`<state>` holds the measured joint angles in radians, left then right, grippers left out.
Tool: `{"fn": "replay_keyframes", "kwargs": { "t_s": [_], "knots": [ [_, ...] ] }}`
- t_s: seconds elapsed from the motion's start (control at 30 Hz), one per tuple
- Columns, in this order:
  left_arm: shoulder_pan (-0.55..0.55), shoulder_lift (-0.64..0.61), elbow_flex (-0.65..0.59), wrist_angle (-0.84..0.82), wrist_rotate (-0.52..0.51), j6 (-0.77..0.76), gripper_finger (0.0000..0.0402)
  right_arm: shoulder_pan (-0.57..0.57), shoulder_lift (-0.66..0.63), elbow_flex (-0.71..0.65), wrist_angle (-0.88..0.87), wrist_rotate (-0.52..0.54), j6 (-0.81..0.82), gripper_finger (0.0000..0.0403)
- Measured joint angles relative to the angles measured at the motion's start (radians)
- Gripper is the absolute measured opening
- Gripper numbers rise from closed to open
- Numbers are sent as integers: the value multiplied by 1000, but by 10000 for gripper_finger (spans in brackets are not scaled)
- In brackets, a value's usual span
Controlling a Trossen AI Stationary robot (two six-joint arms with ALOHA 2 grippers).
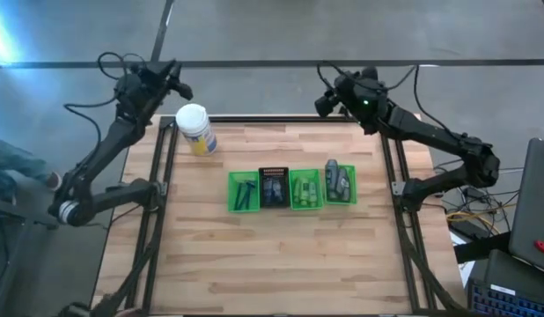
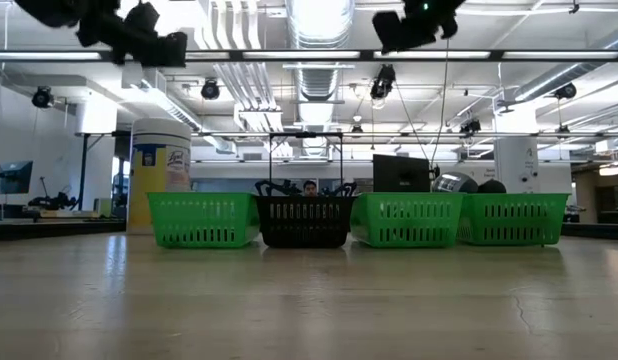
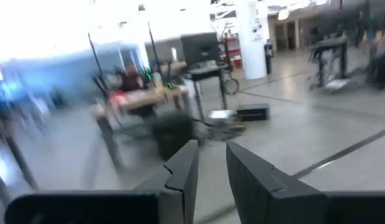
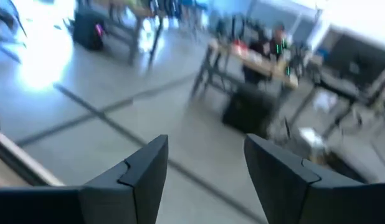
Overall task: Pick & Place Travel size toiletries
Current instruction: Return to Home Position
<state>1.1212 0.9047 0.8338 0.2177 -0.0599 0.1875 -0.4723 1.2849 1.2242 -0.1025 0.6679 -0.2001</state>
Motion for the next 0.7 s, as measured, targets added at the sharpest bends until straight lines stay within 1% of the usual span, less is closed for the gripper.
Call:
{"fn": "replay_keyframes", "kwargs": {
  "t_s": [0.03, 0.1, 0.17, 0.2, 0.3, 0.4, 0.43, 0.5, 0.57, 0.67, 0.7],
  "knots": [
    [-38, -10, 11, -7, -35, 72, 88, 5, -6, -2, 43, -16, -35, 210],
    [-110, -39, 21, -13, -85, 159, 88, 7, -17, -16, 126, -91, -89, 210],
    [-170, -71, 27, -12, -89, 200, 90, 2, -18, -32, 202, -141, -114, 207],
    [-193, -85, 29, -10, -89, 200, 91, -3, -16, -43, 230, -143, -125, 205],
    [-218, -129, 33, -56, -77, 134, 94, -16, -5, -71, 282, -95, -149, 199],
    [-217, -200, 32, -91, 4, 63, 91, -31, -5, -88, 286, -41, -137, 194],
    [-220, -229, 32, -87, 19, 48, 89, -32, -6, -93, 286, -34, -134, 192],
    [-223, -295, 32, -86, 17, 47, 85, -31, -8, -98, 286, -32, -128, 189],
    [-222, -353, 31, -85, -44, 61, 82, -29, -8, -99, 287, -34, -131, 186],
    [-221, -447, 30, -97, -185, 96, 80, -29, -8, -99, 286, -36, -143, 183],
    [-220, -472, 30, -119, -217, 124, 80, -30, -8, -99, 286, -35, -144, 181]
  ]
}}
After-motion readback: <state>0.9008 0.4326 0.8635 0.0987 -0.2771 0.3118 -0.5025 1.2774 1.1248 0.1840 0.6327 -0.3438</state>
